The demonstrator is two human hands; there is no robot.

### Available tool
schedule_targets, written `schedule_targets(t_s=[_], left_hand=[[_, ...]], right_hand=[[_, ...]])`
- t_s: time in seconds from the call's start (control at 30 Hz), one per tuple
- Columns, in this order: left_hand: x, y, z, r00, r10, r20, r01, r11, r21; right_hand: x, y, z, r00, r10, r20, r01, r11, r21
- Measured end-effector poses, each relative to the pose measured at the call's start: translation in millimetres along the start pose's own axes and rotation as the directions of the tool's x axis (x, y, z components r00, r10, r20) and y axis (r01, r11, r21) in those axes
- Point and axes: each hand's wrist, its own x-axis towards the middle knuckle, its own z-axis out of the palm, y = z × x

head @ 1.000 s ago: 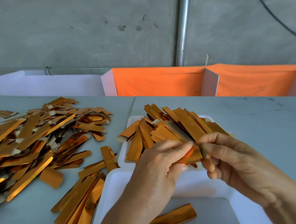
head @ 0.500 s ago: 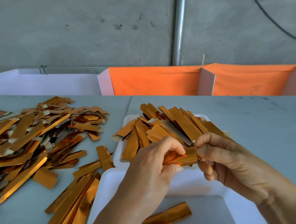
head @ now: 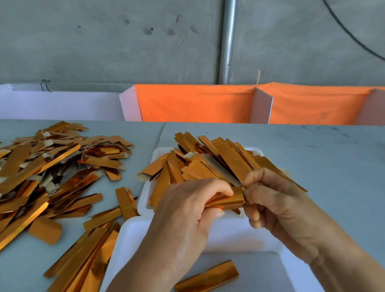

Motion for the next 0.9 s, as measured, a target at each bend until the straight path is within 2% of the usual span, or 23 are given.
schedule_targets(t_s=[0.17, 0.27, 0.47, 0.6, 0.77, 0.9], left_hand=[[2.7, 0.5, -0.2, 0.999, 0.041, -0.007, -0.041, 0.999, 0.011], [3.5, -4.4, -0.2, 0.997, 0.065, -0.030, -0.065, 0.998, -0.017], [3.5, -12.3, -0.7, 1.000, 0.030, -0.003, -0.030, 0.972, -0.233], [3.6, -11.3, -2.1, 0.999, 0.021, 0.045, -0.005, 0.940, -0.340], [3.0, -9.8, -4.0, 0.996, 0.003, 0.086, 0.035, 0.899, -0.437], [3.2, -11.3, -4.9, 0.994, -0.012, 0.110, 0.060, 0.893, -0.445]], right_hand=[[-0.2, 2.0, -0.2, 0.999, -0.030, 0.023, 0.031, 0.999, -0.034], [-1.4, 0.6, -1.3, 0.997, -0.022, 0.077, 0.020, 1.000, 0.020], [1.5, 3.1, -4.8, 0.987, -0.023, 0.156, -0.009, 0.979, 0.202], [3.5, 6.3, -6.6, 0.979, 0.014, 0.204, -0.079, 0.948, 0.310], [5.4, 10.0, -10.8, 0.953, 0.012, 0.303, -0.115, 0.939, 0.324], [7.1, 12.4, -10.9, 0.954, 0.027, 0.298, -0.118, 0.948, 0.294]])
